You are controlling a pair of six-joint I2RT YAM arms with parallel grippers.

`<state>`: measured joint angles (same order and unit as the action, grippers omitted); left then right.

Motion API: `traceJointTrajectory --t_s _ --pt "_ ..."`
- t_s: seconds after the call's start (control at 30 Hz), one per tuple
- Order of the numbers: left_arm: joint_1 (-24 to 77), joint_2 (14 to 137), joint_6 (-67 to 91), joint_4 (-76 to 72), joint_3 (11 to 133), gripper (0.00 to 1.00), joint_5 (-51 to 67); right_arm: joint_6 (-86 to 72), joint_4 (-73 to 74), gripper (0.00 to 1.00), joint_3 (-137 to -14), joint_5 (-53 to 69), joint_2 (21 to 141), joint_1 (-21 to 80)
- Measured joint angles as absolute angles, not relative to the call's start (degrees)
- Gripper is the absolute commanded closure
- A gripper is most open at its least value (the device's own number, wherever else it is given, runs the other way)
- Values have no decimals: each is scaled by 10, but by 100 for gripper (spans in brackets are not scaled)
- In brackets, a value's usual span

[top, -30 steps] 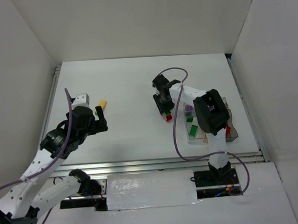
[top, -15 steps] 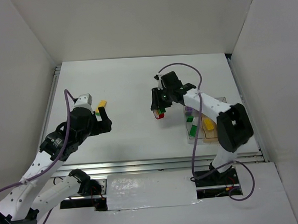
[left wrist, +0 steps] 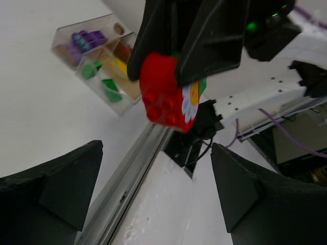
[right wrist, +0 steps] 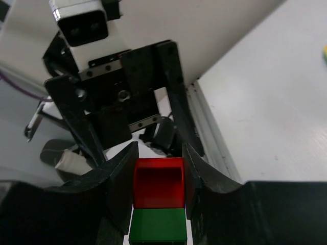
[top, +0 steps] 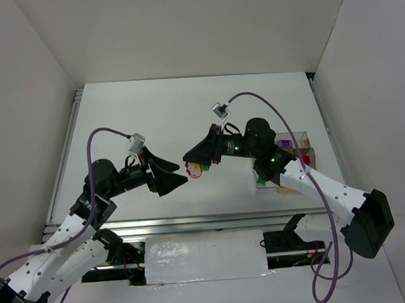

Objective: Sort the legos into containers by color

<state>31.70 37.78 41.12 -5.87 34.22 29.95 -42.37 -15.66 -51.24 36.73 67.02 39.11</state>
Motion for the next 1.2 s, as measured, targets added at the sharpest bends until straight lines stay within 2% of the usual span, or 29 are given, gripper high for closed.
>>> traceJointTrajectory --t_s 0.27,0.4,0.5,0.53,0.57,0.6,0.63,0.67,0.73,0.8,1.03,1.2 --pt "320 405 458 -205 340 1 371 -458 -240 94 -499 372 653 444" --pt "321 418 473 -229 338 6 384 -460 -260 94 -499 364 653 458" --pt "322 420 484 -244 335 25 390 -460 -272 94 -499 360 655 467" --pt "323 420 485 -246 335 43 392 -460 -277 94 -499 358 658 469" --pt "324 420 482 -249 335 71 396 -460 -281 93 -500 356 661 472" --pt "324 420 486 -251 335 71 396 -460 -282 92 -500 352 665 473" --pt "324 419 488 -249 334 96 399 -454 -288 89 -502 357 671 475" --pt "324 418 495 -248 334 100 398 -452 -293 86 -502 356 674 475" --pt "323 415 496 -245 334 100 393 -451 -301 37 -503 356 677 475" --pt "324 414 483 -234 336 100 387 -456 -301 0 -503 354 677 478" --pt "325 404 437 -151 342 100 350 -455 -295 0 -469 349 623 444" --pt "326 387 418 -116 348 100 346 -430 -288 5 -443 397 560 398"
